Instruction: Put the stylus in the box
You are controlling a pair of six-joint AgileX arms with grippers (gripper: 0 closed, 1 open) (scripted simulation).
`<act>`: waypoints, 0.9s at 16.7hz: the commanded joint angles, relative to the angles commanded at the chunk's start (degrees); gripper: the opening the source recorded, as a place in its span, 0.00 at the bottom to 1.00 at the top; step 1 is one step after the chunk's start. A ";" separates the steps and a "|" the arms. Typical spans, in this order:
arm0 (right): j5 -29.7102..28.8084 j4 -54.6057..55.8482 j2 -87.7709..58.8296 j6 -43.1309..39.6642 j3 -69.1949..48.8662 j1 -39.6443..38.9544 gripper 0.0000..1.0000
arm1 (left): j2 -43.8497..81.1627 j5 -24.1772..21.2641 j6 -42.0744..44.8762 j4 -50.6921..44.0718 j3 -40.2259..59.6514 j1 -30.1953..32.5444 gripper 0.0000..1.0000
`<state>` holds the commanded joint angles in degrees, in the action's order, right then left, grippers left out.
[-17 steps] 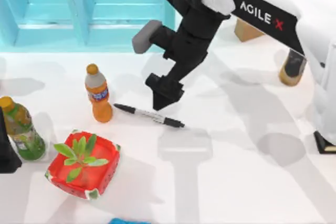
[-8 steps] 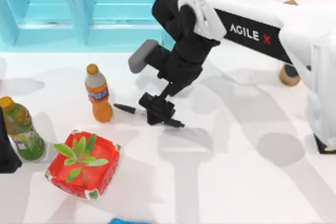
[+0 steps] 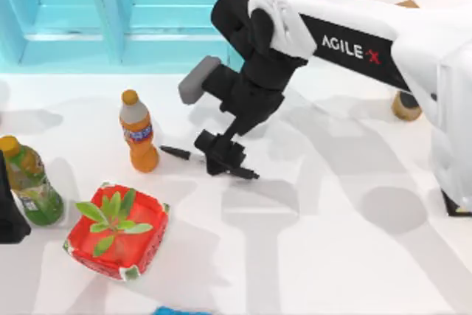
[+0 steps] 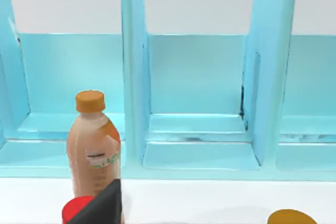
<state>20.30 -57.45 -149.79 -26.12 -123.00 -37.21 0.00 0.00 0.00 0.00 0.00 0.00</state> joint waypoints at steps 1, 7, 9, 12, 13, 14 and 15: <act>0.00 0.00 0.00 0.00 0.00 0.00 0.70 | 0.00 0.00 0.00 0.00 0.00 0.00 1.00; 0.00 0.00 0.00 0.00 0.00 0.00 0.25 | 0.00 0.00 0.00 0.00 0.00 0.00 1.00; 0.00 0.00 0.00 0.00 0.00 0.00 0.10 | 0.00 0.00 0.00 0.00 0.00 0.00 1.00; 0.00 0.00 0.00 0.00 0.00 0.00 0.00 | 0.00 0.00 0.00 0.00 0.00 0.00 1.00; 0.00 0.00 0.00 0.00 0.00 0.00 0.00 | 0.00 0.00 0.00 0.00 0.00 0.00 1.00; 0.00 0.00 0.00 0.00 0.00 0.00 0.00 | 0.00 0.00 0.00 0.00 0.00 0.00 1.00; 0.00 0.00 0.00 0.00 0.00 0.00 0.00 | 0.00 0.00 0.00 0.00 0.00 0.00 1.00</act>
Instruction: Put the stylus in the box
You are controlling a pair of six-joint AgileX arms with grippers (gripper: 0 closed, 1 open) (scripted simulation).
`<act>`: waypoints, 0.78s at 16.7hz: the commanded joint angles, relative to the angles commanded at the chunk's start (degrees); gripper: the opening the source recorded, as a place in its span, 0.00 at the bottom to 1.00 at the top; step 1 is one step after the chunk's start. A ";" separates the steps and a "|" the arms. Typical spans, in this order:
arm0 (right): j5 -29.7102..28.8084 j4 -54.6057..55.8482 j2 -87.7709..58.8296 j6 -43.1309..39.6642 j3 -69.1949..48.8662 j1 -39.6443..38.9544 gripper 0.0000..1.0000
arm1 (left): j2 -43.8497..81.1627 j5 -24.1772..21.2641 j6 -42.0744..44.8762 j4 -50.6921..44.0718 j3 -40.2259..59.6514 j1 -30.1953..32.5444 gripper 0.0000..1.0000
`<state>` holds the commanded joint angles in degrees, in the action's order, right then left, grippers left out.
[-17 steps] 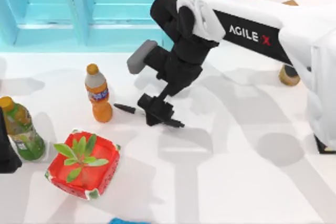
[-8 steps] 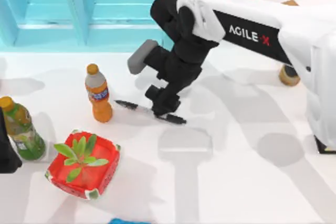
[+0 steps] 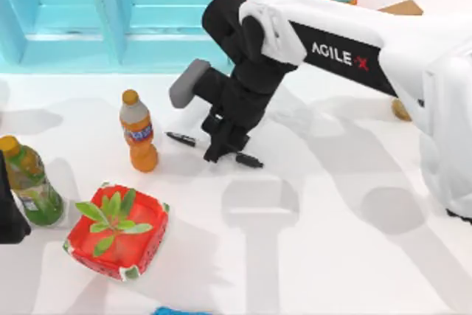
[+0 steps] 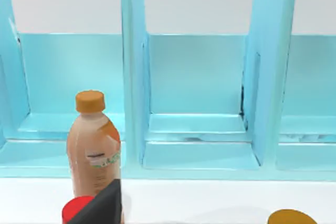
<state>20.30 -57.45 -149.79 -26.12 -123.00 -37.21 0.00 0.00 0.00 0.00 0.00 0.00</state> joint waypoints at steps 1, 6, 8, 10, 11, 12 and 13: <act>0.00 0.00 0.00 0.00 0.00 0.00 0.00 | 0.00 0.00 0.00 0.00 0.00 0.00 1.00; -2.16 -1.00 3.35 -0.99 -1.17 1.77 0.00 | 0.00 0.00 0.00 0.00 0.00 0.00 1.00; -2.28 -2.63 3.63 -0.97 -3.31 2.24 0.00 | 0.00 0.00 0.00 0.00 0.00 0.00 1.00; -2.29 -5.01 3.99 -1.05 -6.90 2.32 0.00 | 0.00 0.00 0.00 0.00 0.00 0.00 1.00; -2.24 -6.45 4.14 -1.12 -9.09 2.27 0.00 | 0.00 0.00 0.00 0.00 0.00 0.00 1.00; -2.16 -8.02 4.26 -1.19 -11.43 2.20 0.00 | 0.00 0.00 0.00 0.00 0.00 0.00 1.00; -2.06 -9.70 4.32 -1.25 -13.90 2.14 0.00 | 0.00 0.00 0.00 0.00 0.00 0.00 1.00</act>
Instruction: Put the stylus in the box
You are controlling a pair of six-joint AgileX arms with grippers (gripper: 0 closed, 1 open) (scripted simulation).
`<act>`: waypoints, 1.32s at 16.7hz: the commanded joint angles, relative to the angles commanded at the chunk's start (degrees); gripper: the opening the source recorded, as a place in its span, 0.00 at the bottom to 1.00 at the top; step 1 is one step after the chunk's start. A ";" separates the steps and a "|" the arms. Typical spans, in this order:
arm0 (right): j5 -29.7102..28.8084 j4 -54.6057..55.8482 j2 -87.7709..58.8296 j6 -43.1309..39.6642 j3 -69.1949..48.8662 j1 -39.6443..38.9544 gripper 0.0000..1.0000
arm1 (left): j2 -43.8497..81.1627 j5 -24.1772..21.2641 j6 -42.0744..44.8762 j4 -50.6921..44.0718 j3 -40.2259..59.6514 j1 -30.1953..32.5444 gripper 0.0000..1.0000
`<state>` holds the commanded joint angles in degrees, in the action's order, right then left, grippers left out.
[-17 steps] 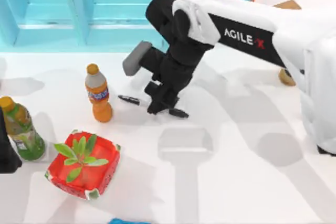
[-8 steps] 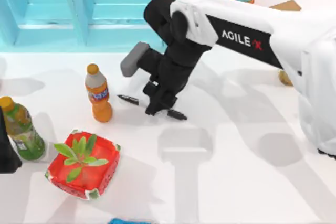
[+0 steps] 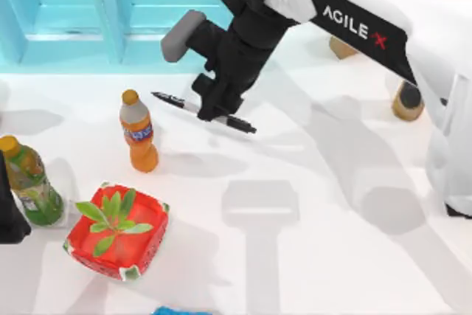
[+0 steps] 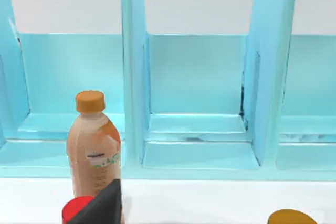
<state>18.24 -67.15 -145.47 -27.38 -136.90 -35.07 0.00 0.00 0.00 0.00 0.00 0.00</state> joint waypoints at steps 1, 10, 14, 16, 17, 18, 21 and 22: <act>0.12 -1.78 -0.02 -0.06 -2.50 -0.08 0.00 | 0.00 0.00 0.00 0.00 0.00 0.00 1.00; -0.08 -16.24 -3.88 0.16 -14.99 -0.47 0.00 | 0.00 0.00 0.00 0.00 0.00 0.00 1.00; -0.05 -16.12 -3.80 0.22 -14.94 -0.20 0.00 | 0.00 0.00 0.00 0.00 0.00 0.00 1.00; -0.45 -16.31 -3.40 0.85 -14.84 0.11 0.00 | 0.00 0.00 0.00 0.00 0.00 0.00 1.00; -1.19 -16.66 -2.68 2.06 -14.63 0.71 0.00 | 0.00 0.00 0.00 0.00 0.00 0.00 1.00; -2.25 -17.17 -1.67 3.89 -14.32 1.62 0.00 | 0.00 0.00 0.00 0.00 0.00 0.00 1.00; -6.80 -19.36 2.66 12.99 -12.73 6.02 0.00 | 0.00 0.00 0.00 0.00 0.00 0.00 1.00; -8.63 -20.23 4.37 17.14 -12.01 7.96 0.00 | 0.00 0.00 0.00 0.00 0.00 0.00 1.00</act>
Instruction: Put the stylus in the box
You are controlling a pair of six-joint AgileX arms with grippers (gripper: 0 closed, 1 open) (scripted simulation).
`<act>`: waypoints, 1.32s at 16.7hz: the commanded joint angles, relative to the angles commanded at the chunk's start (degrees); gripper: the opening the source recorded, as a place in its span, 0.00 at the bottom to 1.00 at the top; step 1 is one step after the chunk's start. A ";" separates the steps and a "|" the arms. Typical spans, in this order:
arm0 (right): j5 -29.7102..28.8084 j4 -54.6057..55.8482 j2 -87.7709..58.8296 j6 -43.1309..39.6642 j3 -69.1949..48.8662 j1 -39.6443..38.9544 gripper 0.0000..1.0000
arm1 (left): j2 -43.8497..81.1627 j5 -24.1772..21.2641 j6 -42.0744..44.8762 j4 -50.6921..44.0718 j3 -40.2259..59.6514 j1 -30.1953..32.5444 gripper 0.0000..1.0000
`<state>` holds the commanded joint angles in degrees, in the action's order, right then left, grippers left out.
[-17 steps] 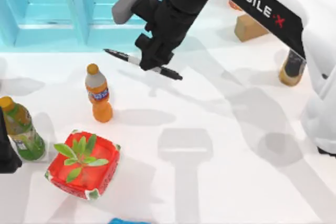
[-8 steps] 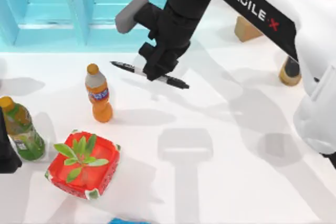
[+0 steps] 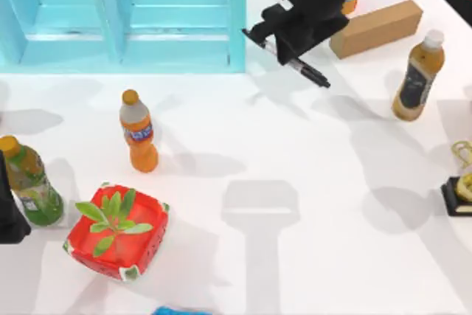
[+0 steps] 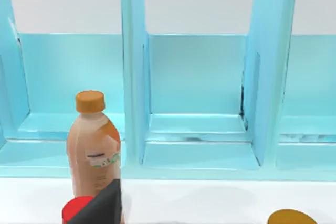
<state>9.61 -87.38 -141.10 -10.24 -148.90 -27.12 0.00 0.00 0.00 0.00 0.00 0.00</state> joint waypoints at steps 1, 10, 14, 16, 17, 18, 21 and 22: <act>-1.90 -0.89 1.75 4.60 0.82 2.13 0.00 | 0.00 0.00 0.00 0.00 0.00 0.00 1.00; -19.23 -7.47 12.37 54.63 14.00 26.19 0.00 | 0.00 0.00 0.00 0.00 0.00 0.00 1.00; -26.52 -9.09 12.32 72.89 21.80 36.80 0.00 | 0.00 0.00 0.00 0.00 0.00 0.00 1.00; -29.63 -9.67 11.74 78.95 25.01 40.89 0.00 | 0.00 0.00 0.00 0.00 0.00 0.00 1.00; -30.89 -9.89 11.42 81.06 26.28 42.46 0.00 | 0.00 0.00 0.00 0.00 0.00 0.00 1.00; -31.87 -10.05 11.14 82.57 27.24 43.65 0.00 | 0.00 0.00 0.00 0.00 0.00 0.00 1.00; -32.72 -10.19 10.87 83.78 28.07 44.64 0.00 | 0.00 0.00 0.00 0.00 0.00 0.00 1.00; -32.72 -10.19 10.87 83.78 28.07 44.64 0.00 | 0.00 0.00 0.00 0.00 0.00 0.00 1.00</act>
<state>-23.11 -97.57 -130.24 73.53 -120.83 17.53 0.00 0.00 0.00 0.00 0.00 0.00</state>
